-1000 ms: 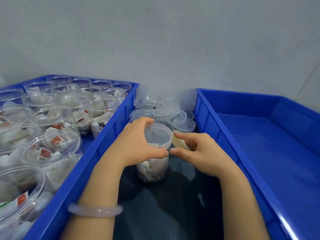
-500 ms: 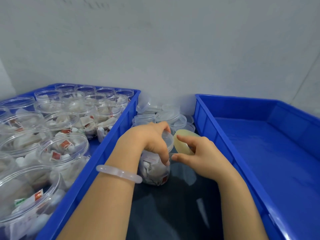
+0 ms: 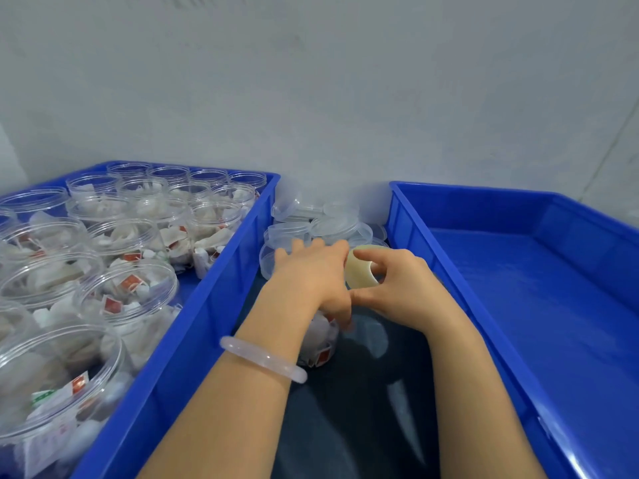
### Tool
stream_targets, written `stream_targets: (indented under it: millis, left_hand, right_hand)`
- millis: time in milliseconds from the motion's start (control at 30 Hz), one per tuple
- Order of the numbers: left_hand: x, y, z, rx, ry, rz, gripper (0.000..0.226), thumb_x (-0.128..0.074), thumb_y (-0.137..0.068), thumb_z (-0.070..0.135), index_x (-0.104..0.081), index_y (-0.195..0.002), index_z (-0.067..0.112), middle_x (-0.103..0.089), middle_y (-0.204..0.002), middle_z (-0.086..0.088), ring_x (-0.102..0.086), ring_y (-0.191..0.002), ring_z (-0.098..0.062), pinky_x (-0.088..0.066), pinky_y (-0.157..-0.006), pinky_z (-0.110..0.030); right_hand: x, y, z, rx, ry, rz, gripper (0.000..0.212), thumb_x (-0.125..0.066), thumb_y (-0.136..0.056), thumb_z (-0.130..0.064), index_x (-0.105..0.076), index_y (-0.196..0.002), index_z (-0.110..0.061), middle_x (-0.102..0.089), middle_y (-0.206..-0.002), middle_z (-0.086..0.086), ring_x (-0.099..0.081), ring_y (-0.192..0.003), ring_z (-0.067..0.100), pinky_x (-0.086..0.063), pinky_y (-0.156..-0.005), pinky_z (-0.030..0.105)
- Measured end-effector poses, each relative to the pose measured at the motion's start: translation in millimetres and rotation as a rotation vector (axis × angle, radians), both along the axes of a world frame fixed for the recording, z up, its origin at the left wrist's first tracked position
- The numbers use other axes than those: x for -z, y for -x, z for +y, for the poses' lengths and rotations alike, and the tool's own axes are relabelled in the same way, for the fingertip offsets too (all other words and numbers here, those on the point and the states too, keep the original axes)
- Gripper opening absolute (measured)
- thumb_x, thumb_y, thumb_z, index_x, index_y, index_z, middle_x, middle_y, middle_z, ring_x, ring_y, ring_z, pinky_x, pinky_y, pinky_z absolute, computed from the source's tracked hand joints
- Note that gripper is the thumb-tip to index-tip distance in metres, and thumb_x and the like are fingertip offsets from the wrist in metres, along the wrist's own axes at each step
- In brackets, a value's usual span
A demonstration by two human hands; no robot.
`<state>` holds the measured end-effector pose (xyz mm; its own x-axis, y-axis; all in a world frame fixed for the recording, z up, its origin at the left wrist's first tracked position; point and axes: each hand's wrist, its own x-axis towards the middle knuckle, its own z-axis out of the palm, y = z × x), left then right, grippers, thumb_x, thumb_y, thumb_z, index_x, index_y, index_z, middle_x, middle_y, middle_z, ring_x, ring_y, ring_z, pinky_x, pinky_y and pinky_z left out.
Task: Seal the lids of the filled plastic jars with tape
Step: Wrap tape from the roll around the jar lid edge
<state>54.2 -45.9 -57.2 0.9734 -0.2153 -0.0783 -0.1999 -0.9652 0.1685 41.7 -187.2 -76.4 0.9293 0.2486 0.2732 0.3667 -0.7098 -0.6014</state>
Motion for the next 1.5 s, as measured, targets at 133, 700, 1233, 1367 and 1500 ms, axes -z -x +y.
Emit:
stream_targets:
  millis: [133, 700, 1233, 1367, 1500]
  left_hand:
    - [1, -2, 2, -0.009, 0.124, -0.014, 0.052, -0.080, -0.064, 0.040, -0.038, -0.093, 0.032, -0.039, -0.083, 0.012, -0.039, -0.098, -0.022, -0.032, -0.091, -0.043]
    - [3, -7, 30, 0.130, 0.230, -0.002, 0.065, -0.086, -0.057, 0.033, -0.046, -0.108, 0.039, -0.050, -0.108, 0.008, -0.049, -0.093, -0.012, -0.045, -0.074, -0.029]
    - [7, -8, 24, 0.110, 0.207, 0.003, 0.062, -0.076, -0.071, 0.037, -0.042, -0.123, 0.033, -0.049, -0.137, 0.005, -0.025, -0.141, -0.016, 0.003, -0.117, -0.051]
    - [9, -4, 10, 0.005, 0.159, -0.066, 0.046, -0.065, -0.080, 0.033, -0.047, -0.122, 0.035, -0.052, -0.108, 0.006, -0.037, -0.124, -0.019, -0.016, -0.108, -0.055]
    - [16, -7, 6, -0.069, 0.268, -0.200, 0.030, -0.057, -0.078, 0.030, -0.055, -0.107, 0.041, -0.054, -0.099, 0.011, -0.037, -0.094, -0.010, -0.028, -0.097, -0.044]
  right_hand:
    - [3, -2, -6, -0.057, -0.057, 0.145, 0.043, -0.074, -0.073, -0.028, -0.057, -0.113, -0.023, -0.064, -0.114, 0.004, -0.060, -0.103, 0.019, -0.052, -0.088, 0.036]
    - [40, 2, 6, 0.033, -0.240, 0.120, 0.051, -0.064, -0.078, -0.051, -0.057, -0.127, -0.041, -0.056, -0.076, -0.008, -0.055, -0.070, 0.008, -0.050, -0.069, 0.028]
    - [30, -12, 2, -0.032, -0.182, 0.120, 0.061, -0.067, -0.074, -0.048, -0.053, -0.132, -0.039, -0.064, -0.099, -0.010, -0.057, -0.095, 0.010, -0.050, -0.084, 0.033]
    - [35, -12, -1, -0.055, -0.149, 0.151, 0.050, -0.059, -0.086, -0.044, -0.053, -0.134, -0.034, -0.058, -0.092, -0.014, -0.048, -0.077, -0.001, -0.041, -0.074, 0.023]
    - [36, -5, 5, 0.004, -0.126, 0.136, 0.037, -0.048, -0.093, -0.041, -0.058, -0.129, -0.037, -0.063, -0.085, -0.016, -0.054, -0.083, 0.001, -0.046, -0.076, 0.026]
